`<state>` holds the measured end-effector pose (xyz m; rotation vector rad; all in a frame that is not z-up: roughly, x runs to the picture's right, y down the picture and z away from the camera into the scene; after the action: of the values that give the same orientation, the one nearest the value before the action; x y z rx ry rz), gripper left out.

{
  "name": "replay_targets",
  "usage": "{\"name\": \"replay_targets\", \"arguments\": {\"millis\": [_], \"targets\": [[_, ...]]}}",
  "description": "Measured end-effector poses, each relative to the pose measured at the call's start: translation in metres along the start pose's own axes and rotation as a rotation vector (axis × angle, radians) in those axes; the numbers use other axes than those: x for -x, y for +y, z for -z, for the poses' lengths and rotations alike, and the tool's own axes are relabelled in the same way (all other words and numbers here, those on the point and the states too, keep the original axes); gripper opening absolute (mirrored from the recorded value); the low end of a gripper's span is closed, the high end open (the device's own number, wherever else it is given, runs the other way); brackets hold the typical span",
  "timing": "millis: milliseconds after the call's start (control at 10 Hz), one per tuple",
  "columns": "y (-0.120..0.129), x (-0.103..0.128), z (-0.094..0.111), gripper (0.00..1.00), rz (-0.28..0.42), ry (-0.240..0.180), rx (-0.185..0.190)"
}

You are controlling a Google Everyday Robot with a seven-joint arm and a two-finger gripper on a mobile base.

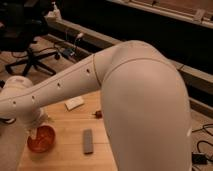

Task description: Push the ceramic bowl across the table

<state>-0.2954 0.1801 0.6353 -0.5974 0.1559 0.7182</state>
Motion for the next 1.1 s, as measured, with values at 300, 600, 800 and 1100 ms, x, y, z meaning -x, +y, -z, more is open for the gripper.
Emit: {"name": "replay_targets", "arguments": {"millis": [300, 600, 800, 1100], "targets": [[0.052, 0.001, -0.011, 0.61, 0.175, 0.014, -0.008], [0.096, 0.002, -0.03, 0.32, 0.293, 0.039, -0.001], [0.118, 0.003, -0.046, 0.12, 0.326, 0.064, 0.015], [0.15, 0.012, -0.067, 0.0, 0.312, 0.096, 0.124]]}}
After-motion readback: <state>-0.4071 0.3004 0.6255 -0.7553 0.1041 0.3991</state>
